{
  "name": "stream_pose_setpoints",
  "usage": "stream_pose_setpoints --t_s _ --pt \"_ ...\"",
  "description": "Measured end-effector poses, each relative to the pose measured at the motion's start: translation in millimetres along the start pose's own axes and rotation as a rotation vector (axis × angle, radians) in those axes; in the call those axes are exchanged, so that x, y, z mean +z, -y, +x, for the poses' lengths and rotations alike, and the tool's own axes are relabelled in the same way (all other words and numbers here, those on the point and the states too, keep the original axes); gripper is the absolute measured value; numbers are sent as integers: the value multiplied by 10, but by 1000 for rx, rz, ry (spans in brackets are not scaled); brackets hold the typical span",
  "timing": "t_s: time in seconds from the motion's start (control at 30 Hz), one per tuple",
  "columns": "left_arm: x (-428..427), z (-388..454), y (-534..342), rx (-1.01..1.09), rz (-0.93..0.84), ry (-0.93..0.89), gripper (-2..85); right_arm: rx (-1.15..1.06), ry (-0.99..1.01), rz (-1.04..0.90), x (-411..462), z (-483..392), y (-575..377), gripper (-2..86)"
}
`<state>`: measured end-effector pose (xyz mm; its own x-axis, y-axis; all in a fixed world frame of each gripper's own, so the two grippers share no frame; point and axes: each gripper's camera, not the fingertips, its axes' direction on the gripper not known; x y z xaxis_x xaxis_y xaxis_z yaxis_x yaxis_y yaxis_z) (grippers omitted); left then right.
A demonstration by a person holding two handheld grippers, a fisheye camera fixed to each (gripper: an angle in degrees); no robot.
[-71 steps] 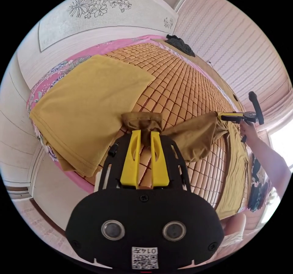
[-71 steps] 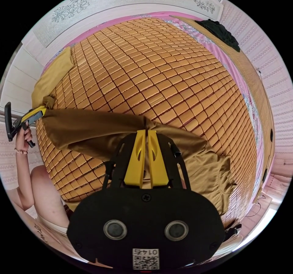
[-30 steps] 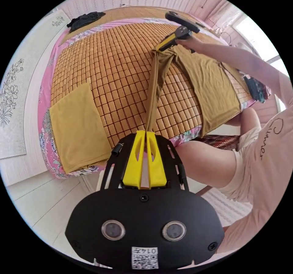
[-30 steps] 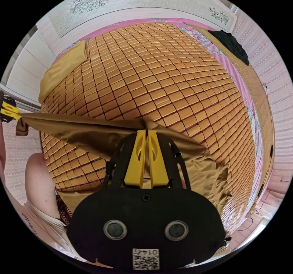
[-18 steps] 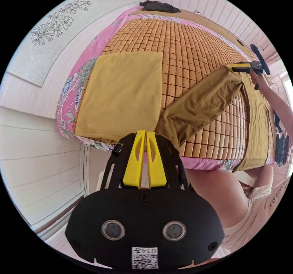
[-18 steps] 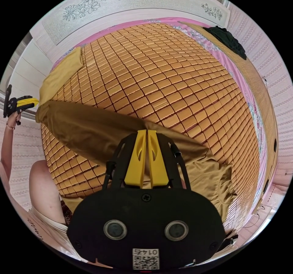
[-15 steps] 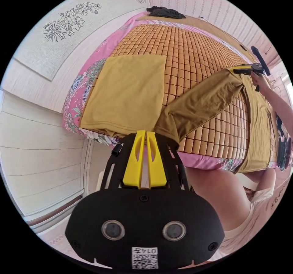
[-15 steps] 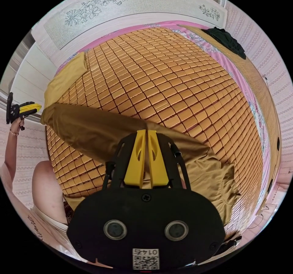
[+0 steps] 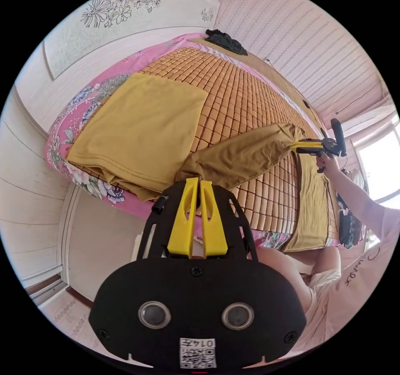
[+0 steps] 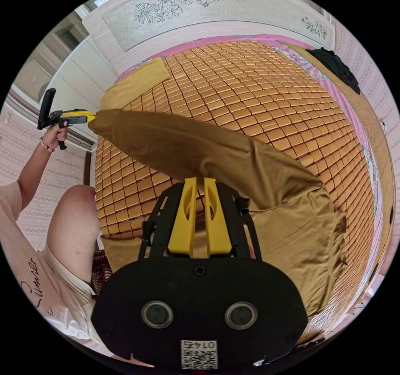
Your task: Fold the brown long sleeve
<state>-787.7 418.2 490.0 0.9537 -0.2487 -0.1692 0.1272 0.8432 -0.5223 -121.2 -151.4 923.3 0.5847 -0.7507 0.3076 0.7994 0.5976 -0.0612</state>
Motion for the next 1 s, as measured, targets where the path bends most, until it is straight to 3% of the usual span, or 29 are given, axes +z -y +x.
stream_pose_setpoints --t_s 0.1,0.23,0.33,0.7,0.87,1.0 --pt "-358 294 -123 161 160 117 -7 23 0 24 -99 34 -102 30" --pt "-46 69 -115 48 25 268 22 80 64 17 -140 162 -231 42" --pt "117 -113 -141 -57 -59 214 61 122 62 68 -375 232 -431 49" --pt "-329 166 -258 -10 24 252 51 58 -51 55 -901 196 -631 57" --pt "145 83 19 -42 -106 240 75 33 -27 37 -833 36 -322 57" --pt "337 83 64 -23 -160 264 39 46 -27 18 -903 17 -293 52"
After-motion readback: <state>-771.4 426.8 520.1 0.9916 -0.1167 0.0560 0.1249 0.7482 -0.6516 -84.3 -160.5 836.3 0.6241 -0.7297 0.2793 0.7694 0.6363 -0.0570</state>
